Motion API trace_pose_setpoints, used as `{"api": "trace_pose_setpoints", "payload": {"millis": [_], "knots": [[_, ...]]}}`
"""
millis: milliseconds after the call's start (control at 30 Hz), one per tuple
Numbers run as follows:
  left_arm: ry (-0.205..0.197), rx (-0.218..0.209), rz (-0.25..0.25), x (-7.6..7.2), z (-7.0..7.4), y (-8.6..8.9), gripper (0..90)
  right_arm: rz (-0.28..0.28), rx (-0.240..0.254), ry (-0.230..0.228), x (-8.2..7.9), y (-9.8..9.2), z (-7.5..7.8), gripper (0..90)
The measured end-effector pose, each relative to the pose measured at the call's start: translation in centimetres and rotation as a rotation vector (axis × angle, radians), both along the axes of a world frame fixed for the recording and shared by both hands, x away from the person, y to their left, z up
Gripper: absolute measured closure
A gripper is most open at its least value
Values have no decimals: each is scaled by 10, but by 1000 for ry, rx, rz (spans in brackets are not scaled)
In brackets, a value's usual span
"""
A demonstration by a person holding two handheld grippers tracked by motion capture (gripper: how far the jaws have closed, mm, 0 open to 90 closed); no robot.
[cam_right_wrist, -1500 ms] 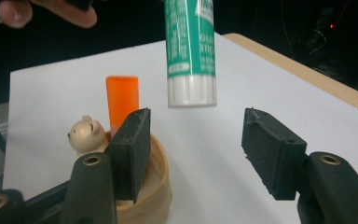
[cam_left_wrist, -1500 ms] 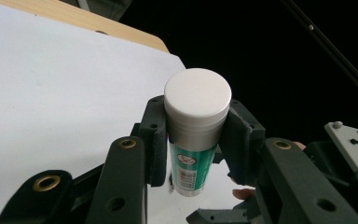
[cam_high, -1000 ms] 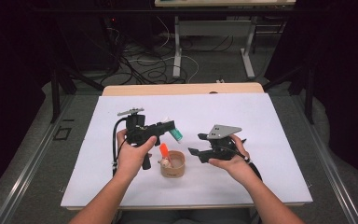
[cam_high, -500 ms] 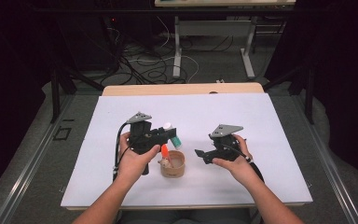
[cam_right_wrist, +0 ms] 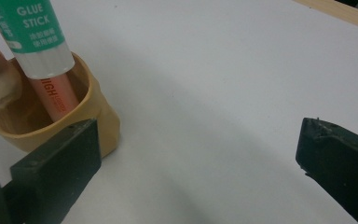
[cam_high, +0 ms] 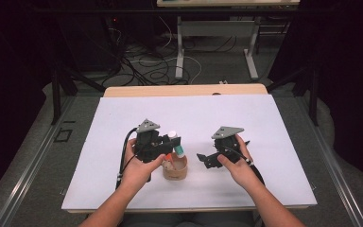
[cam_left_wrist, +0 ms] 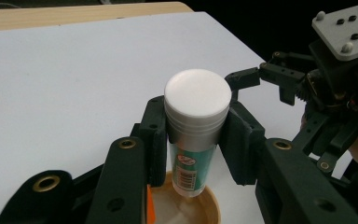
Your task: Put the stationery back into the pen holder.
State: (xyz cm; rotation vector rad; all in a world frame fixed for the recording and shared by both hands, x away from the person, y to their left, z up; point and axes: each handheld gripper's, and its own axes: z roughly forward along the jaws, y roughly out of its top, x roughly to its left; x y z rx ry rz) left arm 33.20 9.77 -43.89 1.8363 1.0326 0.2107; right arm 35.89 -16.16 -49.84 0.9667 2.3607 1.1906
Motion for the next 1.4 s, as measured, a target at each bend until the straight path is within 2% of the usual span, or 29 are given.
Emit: {"api": "trace_pose_setpoints", "payload": {"millis": [133, 167, 233, 267, 333, 367, 400, 533, 567, 667, 800, 967, 1000, 1033, 1067, 1400], "knots": [[-3, 23, -8, -1, -3, -1, 648, -1, -4, 3, 1, 0, -1, 0], [-8, 28, -12, -1, -4, -2, 648, 3, -13, 20, 0, 0, -1, 0], [-3, 25, -9, -2, -6, -4, 648, -4, -12, 1, 1, 0, -3, 0], [-13, 35, -13, -2, -7, -5, 649, -3, -14, 14, 1, 0, -4, 0], [-20, 48, -14, -3, -9, -6, 648, -7, -24, 3, 2, -1, -5, 0], [-12, 57, -23, -3, -10, -6, 648, -13, -26, 16, 2, -1, -6, 0], [-24, 54, -17, -3, -11, -7, 648, -14, -32, 10, 2, -1, -6, 0], [-28, 76, -25, -5, -13, -8, 648, -9, -50, 18, 3, -2, -6, 0], [-34, 76, -22, -5, -14, -9, 648, -15, -38, 4, 4, -2, -7, 0], [-34, 90, -30, -6, -17, -10, 648, -22, -44, 24, 3, -4, -6, 0], [-47, 110, -36, -6, -21, -12, 648, -26, -37, 18, 3, -4, -7, 0], [-36, 133, -47, -7, -28, -16, 648, -17, -43, 10, 5, -5, -9, 0], [-38, 133, -48, -7, -29, -18, 648, -16, -43, 10, 5, -5, -9, 0], [-51, 138, -48, -8, -29, -19, 648, -16, -51, 29, 4, -5, -8, 0], [-56, 148, -63, -8, -29, -19, 648, -20, -38, 23, 4, -5, -9, 0], [-57, 149, -54, -8, -29, -20, 646, -24, -37, 25, 4, -5, -9, 0]]}}
